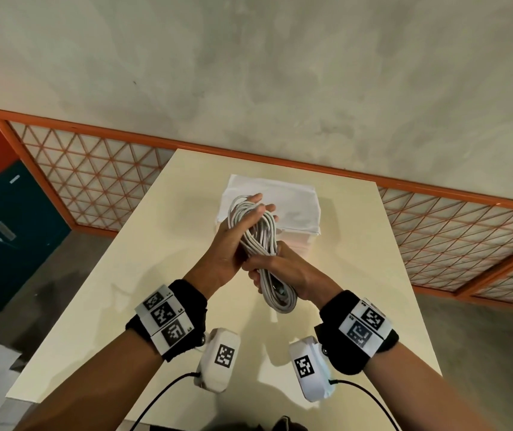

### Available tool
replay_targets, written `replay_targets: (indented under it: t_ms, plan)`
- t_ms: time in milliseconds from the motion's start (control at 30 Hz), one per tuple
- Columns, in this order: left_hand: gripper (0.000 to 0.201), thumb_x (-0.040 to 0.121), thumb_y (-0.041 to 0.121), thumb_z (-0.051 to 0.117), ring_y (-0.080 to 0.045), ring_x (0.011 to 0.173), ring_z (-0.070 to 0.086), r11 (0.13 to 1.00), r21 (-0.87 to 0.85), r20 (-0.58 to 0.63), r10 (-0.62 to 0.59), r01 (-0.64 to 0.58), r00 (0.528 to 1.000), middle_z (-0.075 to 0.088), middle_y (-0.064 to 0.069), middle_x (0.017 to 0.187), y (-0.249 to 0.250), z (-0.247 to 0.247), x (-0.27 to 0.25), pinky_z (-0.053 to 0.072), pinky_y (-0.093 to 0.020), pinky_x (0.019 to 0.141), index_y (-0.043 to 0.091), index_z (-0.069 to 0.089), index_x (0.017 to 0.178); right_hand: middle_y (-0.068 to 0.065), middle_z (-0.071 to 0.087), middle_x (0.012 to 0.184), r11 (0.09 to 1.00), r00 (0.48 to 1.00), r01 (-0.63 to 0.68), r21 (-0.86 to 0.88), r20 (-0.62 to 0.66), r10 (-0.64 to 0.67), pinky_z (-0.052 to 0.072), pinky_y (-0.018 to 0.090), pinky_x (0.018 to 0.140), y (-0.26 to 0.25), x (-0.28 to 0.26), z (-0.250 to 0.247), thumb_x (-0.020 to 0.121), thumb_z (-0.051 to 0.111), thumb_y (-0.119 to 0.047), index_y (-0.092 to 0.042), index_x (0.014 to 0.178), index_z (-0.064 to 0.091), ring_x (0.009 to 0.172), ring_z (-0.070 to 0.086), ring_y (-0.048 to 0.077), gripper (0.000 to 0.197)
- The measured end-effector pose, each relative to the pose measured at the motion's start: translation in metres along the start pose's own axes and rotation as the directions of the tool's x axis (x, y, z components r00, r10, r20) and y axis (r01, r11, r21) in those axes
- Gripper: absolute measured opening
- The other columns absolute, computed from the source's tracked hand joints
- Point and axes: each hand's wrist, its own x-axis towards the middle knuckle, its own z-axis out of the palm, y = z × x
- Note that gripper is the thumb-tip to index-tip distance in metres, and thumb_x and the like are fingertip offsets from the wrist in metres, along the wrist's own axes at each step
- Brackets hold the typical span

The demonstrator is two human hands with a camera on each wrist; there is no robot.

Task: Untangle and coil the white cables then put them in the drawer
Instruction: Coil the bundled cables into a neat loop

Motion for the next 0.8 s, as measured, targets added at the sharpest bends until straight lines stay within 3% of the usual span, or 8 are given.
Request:
replay_targets:
  t_ms: [100,167,233,367,467,567,667,800]
  plan:
    - [0.071,0.070,0.065,0.049,-0.025,0.103,0.066,0.996,-0.084,-0.093,-0.012,0.004,0.996,0.067,-0.013,0.114,0.003,0.001,0.003,0.057,-0.038,0.082,0.013,0.054,0.118,0.005,0.055,0.056,1.000,1.000,-0.012,0.024,0.028,0.012,0.046,0.028,0.054,-0.001,-0.001,-0.001,0.081,0.061,-0.008,-0.010,0.067,0.055,0.051,0.050,0.019,0.016]
    - [0.078,0.078,0.071,0.036,-0.028,0.103,0.067,0.991,-0.135,-0.136,-0.034,0.015,0.990,0.070,-0.015,0.110,0.006,-0.003,0.007,0.055,-0.039,0.082,0.008,0.053,0.121,0.004,0.054,0.055,1.000,0.999,-0.013,0.028,0.049,0.012,0.046,0.027,0.053,0.000,-0.001,0.000,0.082,0.061,-0.006,-0.010,0.068,0.054,0.050,0.049,0.020,0.015]
    - [0.063,0.094,0.058,0.029,-0.028,0.096,0.068,0.991,-0.125,-0.162,-0.072,0.052,0.984,0.072,-0.016,0.099,0.009,-0.006,0.009,0.055,-0.036,0.080,0.004,0.056,0.113,0.003,0.054,0.054,0.999,0.998,-0.011,0.033,0.057,0.009,0.046,0.027,0.052,0.000,-0.001,0.000,0.082,0.060,-0.005,-0.010,0.070,0.053,0.050,0.048,0.020,0.015]
    - [0.027,0.096,0.032,0.046,-0.016,0.069,0.067,0.994,0.006,-0.139,-0.110,0.112,0.984,0.067,-0.006,0.077,0.015,-0.001,0.007,0.054,-0.023,0.061,0.009,0.061,0.092,0.001,0.053,0.053,0.999,0.997,-0.015,0.039,0.075,0.012,0.046,0.026,0.052,0.001,0.001,-0.001,0.082,0.059,-0.004,-0.012,0.068,0.052,0.050,0.047,0.019,0.017]
    - [0.018,0.094,0.020,0.051,-0.009,0.070,0.065,0.999,-0.025,-0.153,-0.045,0.041,0.987,0.065,0.001,0.085,0.017,-0.002,0.009,0.052,-0.019,0.061,0.016,0.060,0.109,0.002,0.053,0.054,0.999,0.994,-0.025,0.044,0.106,0.020,0.046,0.026,0.051,0.001,0.001,-0.001,0.082,0.060,-0.004,-0.013,0.068,0.053,0.051,0.048,0.019,0.019]
    - [0.026,0.093,0.018,0.043,-0.016,0.095,0.067,1.000,-0.004,-0.045,-0.020,0.020,0.999,0.072,-0.005,0.100,0.017,-0.004,0.010,0.054,-0.021,0.073,0.006,0.066,0.093,0.002,0.052,0.055,0.999,0.989,-0.028,0.041,0.144,0.022,0.046,0.026,0.052,0.001,0.002,-0.001,0.082,0.060,-0.004,-0.014,0.067,0.053,0.052,0.048,0.018,0.019]
    - [0.037,0.089,0.029,0.045,-0.025,0.088,0.065,1.000,0.003,0.029,-0.020,0.020,0.999,0.070,-0.012,0.077,0.019,-0.005,0.006,0.051,-0.031,0.079,0.005,0.062,0.067,0.001,0.051,0.055,0.999,0.982,-0.032,0.042,0.187,0.024,0.045,0.025,0.051,0.000,0.001,-0.002,0.083,0.059,-0.003,-0.015,0.066,0.052,0.051,0.047,0.017,0.021]
    - [0.051,0.067,0.056,0.072,-0.026,0.085,0.063,0.999,0.025,0.188,0.015,-0.020,0.982,0.069,-0.013,0.084,0.014,-0.010,0.006,0.050,-0.037,0.082,0.008,0.063,0.079,0.002,0.047,0.053,0.989,0.976,-0.081,0.123,0.212,0.054,0.043,0.022,0.048,0.001,0.000,-0.006,0.080,0.059,-0.005,-0.015,0.066,0.049,0.046,0.044,0.015,0.020]
